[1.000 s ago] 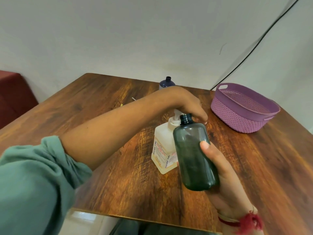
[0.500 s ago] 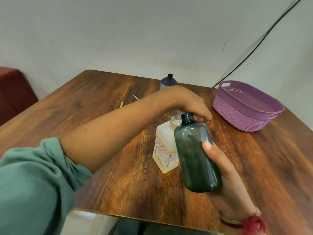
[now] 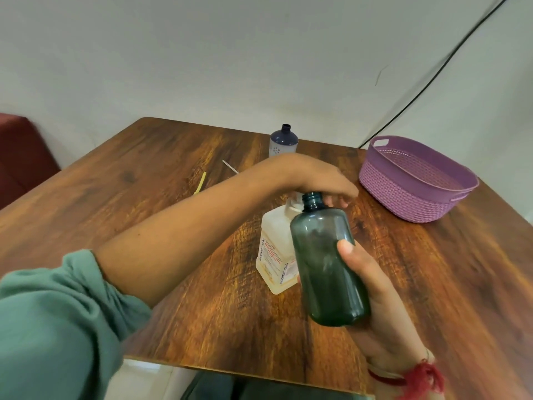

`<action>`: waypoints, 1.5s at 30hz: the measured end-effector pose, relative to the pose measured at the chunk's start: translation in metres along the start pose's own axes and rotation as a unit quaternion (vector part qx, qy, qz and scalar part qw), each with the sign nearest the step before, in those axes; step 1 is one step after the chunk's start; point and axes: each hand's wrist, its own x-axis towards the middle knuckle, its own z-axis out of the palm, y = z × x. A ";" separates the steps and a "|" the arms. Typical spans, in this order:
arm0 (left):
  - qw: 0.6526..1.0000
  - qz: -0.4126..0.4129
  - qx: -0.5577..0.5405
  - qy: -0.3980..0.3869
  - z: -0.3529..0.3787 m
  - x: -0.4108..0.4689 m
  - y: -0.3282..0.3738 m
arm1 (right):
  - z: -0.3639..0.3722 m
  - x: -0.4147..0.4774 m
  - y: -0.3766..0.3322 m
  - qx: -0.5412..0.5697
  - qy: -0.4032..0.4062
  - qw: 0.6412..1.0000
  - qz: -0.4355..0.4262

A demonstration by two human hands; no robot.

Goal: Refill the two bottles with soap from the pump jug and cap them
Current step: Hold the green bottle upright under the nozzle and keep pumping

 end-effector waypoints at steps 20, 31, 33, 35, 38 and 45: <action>0.993 0.004 0.120 -0.002 -0.007 -0.004 0.005 | -0.001 0.002 0.000 -0.001 -0.010 1.000 -0.010; 0.991 -0.012 0.133 -0.004 -0.009 -0.004 0.005 | 0.001 0.001 -0.001 -0.016 -0.011 1.000 -0.011; 0.990 -0.001 0.139 0.021 -0.009 -0.005 0.007 | 0.001 0.001 -0.002 -0.013 -0.013 1.000 -0.011; 0.998 0.007 0.069 0.015 -0.006 -0.003 0.003 | 0.001 0.002 -0.002 -0.012 -0.014 1.000 -0.010; 1.000 0.007 0.023 -0.005 -0.001 -0.002 -0.001 | 0.000 0.003 -0.001 -0.012 -0.003 1.000 -0.001; 0.991 0.000 0.129 0.024 -0.008 -0.003 0.007 | -0.001 0.002 -0.004 -0.011 -0.001 1.000 -0.009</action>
